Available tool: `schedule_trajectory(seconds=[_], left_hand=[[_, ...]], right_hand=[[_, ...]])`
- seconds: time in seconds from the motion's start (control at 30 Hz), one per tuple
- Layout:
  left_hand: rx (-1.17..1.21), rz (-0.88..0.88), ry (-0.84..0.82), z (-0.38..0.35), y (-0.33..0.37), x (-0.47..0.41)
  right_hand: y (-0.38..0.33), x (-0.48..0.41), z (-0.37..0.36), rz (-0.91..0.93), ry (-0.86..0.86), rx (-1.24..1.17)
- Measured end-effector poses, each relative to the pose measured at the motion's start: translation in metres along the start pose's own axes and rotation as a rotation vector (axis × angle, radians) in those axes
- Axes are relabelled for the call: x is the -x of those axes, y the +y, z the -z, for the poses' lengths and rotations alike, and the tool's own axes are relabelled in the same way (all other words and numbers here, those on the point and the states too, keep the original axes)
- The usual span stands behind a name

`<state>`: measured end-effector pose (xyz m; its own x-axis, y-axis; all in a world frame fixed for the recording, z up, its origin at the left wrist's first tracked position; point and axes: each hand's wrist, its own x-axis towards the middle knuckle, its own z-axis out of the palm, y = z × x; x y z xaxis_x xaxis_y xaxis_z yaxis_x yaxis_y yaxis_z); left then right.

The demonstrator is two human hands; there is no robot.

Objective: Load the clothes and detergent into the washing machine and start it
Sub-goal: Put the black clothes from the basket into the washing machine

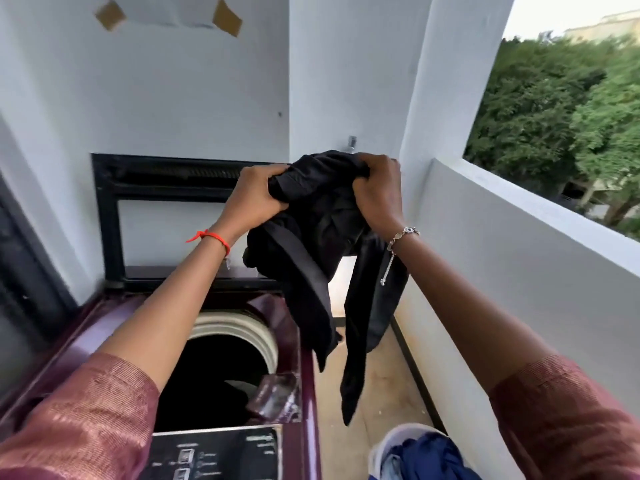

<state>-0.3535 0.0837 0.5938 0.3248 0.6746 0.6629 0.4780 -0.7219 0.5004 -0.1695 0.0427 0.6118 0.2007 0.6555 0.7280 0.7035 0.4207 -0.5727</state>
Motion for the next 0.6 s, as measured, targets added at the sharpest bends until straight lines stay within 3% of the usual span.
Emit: schedule_trajectory(seconds=[0.3, 0.47, 0.6], left_hand=[[-0.067, 0.037, -0.016, 0.09, -0.062, 0.055], [-0.065, 0.015, -0.084, 0.101, -0.095, 0.1], [-0.112, 0.103, -0.169, 0.09, -0.118, 0.135]], right_hand=[[-0.074, 0.056, -0.09, -0.115, 0.017, -0.208], [-0.08, 0.109, -0.128, -0.342, 0.038, -0.318], [-0.056, 0.159, -0.163, -0.573, 0.062, -0.349]])
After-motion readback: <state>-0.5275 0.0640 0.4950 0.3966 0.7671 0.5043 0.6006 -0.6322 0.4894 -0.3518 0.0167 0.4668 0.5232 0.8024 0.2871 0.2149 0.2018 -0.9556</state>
